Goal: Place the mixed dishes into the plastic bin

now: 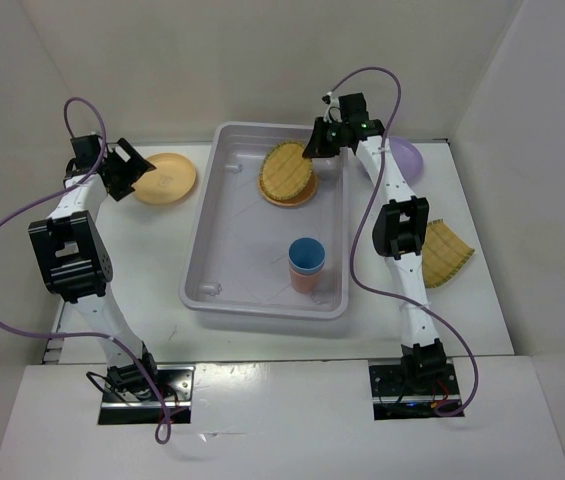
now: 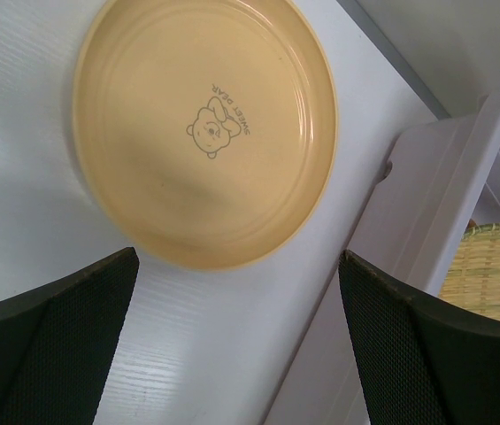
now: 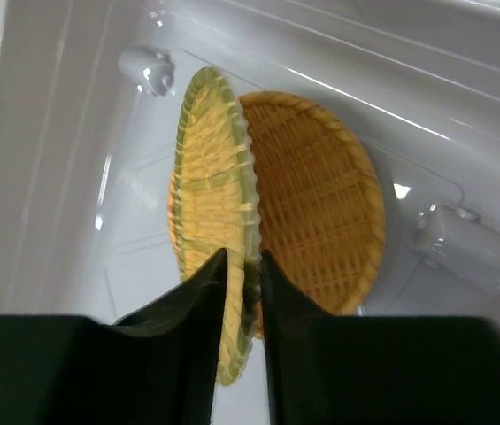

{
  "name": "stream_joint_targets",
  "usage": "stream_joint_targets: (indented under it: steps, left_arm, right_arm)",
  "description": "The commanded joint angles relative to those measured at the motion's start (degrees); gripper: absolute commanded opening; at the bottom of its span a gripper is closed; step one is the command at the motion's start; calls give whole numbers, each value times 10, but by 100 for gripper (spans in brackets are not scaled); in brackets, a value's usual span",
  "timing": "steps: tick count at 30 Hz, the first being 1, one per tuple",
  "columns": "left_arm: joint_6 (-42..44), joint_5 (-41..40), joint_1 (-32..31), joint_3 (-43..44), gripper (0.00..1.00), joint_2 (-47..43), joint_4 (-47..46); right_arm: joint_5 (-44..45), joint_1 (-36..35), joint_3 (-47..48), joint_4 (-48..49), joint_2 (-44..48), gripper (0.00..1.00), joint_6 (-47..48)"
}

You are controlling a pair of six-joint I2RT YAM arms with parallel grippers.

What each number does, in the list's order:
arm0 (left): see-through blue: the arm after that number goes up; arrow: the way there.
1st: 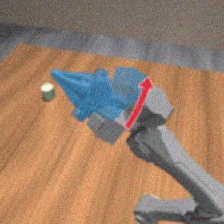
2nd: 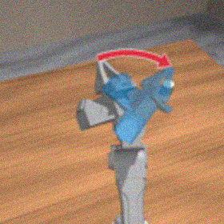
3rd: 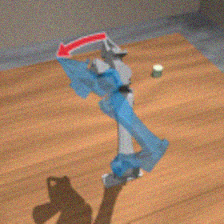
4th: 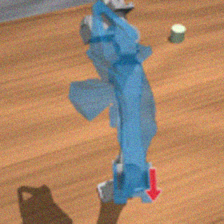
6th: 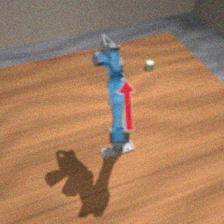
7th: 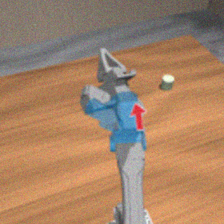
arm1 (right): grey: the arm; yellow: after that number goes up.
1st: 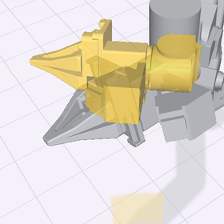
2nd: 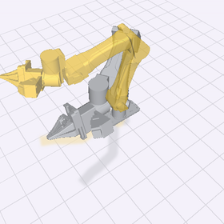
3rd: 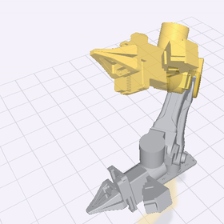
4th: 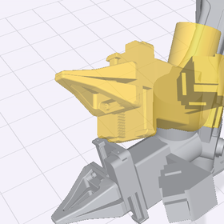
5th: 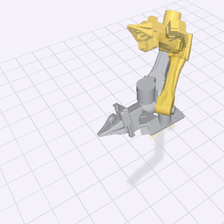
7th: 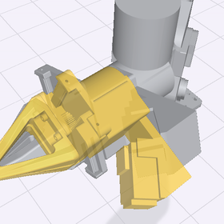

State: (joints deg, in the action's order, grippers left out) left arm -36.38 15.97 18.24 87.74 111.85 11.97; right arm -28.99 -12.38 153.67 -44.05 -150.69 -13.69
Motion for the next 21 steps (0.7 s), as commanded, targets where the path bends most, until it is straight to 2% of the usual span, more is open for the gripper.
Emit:
stream_joint_targets:
  steps: [1,3,5,12,15,19,21]
  left_arm:
    - [-3,9,3,-3,100,-12,-16]
    - [-3,4,3,-3,100,-5,-16]
    - [-3,-3,3,-3,100,1,-16]
    - [3,-15,3,-8,100,13,-11]
    - [8,-15,3,-8,100,18,-11]
    - [13,-15,3,-8,100,30,-11]
    - [13,-8,3,-8,100,30,-11]
  right_arm:
    - [6,-7,25,-27,0,29,11]
    - [20,-7,25,-38,0,45,23]
    - [35,-7,25,-56,7,51,30]
    - [85,-12,25,-79,31,61,47]
    - [101,-12,25,-92,37,62,53]
    - [107,-12,25,-103,43,69,65]
    - [107,-18,25,-103,43,69,65]
